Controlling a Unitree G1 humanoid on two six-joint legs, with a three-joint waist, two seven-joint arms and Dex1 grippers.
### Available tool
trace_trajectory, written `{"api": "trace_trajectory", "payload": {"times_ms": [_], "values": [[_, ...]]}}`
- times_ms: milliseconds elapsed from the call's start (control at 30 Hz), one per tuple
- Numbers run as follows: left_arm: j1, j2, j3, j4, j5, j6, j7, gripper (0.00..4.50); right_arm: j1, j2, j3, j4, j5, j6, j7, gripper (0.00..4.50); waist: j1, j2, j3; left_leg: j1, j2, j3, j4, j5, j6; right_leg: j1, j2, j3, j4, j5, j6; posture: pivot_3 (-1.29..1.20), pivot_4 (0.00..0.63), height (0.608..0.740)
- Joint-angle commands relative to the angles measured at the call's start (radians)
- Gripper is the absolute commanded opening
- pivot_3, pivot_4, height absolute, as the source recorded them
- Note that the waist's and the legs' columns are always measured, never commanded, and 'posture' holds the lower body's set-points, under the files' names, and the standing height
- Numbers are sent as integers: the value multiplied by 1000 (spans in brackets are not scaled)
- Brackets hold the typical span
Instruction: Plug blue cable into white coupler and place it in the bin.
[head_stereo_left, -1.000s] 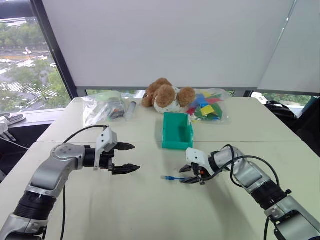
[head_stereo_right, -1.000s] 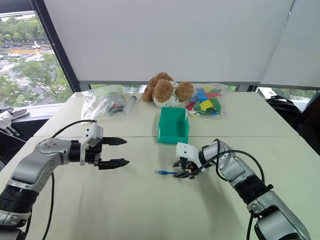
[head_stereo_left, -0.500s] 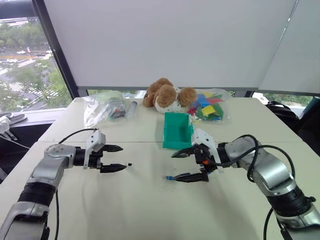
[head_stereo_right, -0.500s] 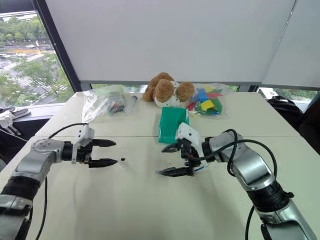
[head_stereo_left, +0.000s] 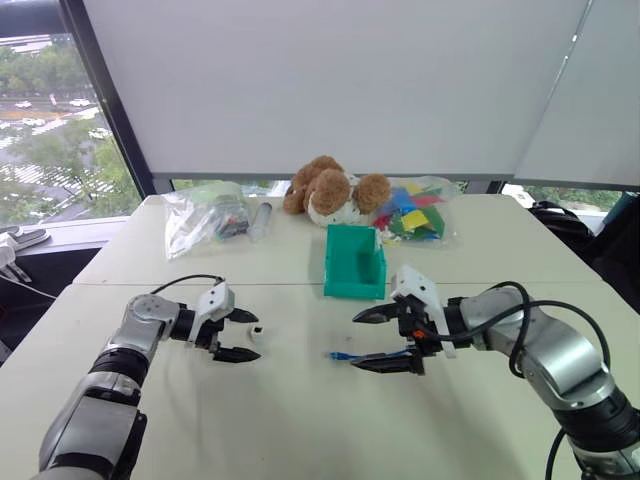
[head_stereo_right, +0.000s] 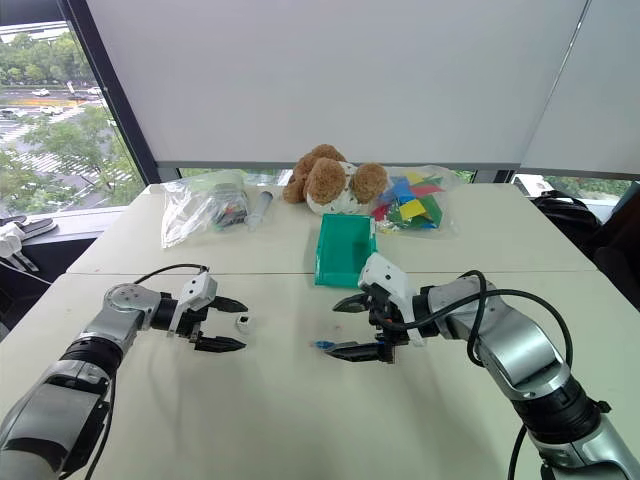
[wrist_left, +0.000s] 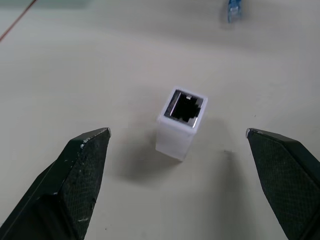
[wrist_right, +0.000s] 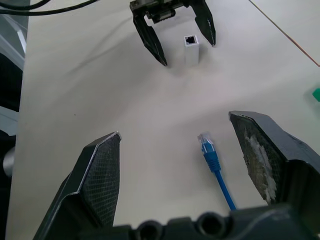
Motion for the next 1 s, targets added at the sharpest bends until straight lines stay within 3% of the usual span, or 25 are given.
{"api": "trace_trajectory", "payload": {"times_ms": [33,200,267,467,500,767,1000], "values": [[-37,-5,12,47,28,-56,13,4500,2,-13,-25,-42,19,-8,-16,3758,0,0,0,0,0,0,0,0,0,0,0,0,0,0,0,0,150,740],[-60,-37,26,103,46,-91,49,4500,7,-17,-19,-43,19,-15,-30,3758,3,0,0,0,0,0,0,0,0,0,0,0,0,0,0,0,150,740],[-63,-48,29,115,51,-104,54,3656,10,-19,-17,-46,18,-17,-33,3815,3,0,0,0,0,0,1,0,0,0,0,0,0,0,0,0,150,740],[-70,-74,45,132,53,-126,50,534,16,-24,-17,-50,16,-19,-41,3815,1,0,0,0,0,0,0,0,0,0,0,0,0,0,0,0,150,740],[-70,-76,48,132,53,-128,47,349,17,-24,-17,-50,16,-20,-43,3815,1,0,0,0,0,0,0,0,0,0,0,0,0,0,0,0,150,740],[-60,-77,51,113,60,-147,0,392,45,-43,-21,-58,17,-27,-53,3815,0,0,0,0,0,0,0,0,0,0,0,0,0,0,0,0,150,740],[-47,-73,11,130,134,-174,69,392,42,-44,-10,-52,10,-39,-57,3815,0,-1,0,0,0,0,0,0,0,0,0,0,1,0,0,0,150,740]]}}
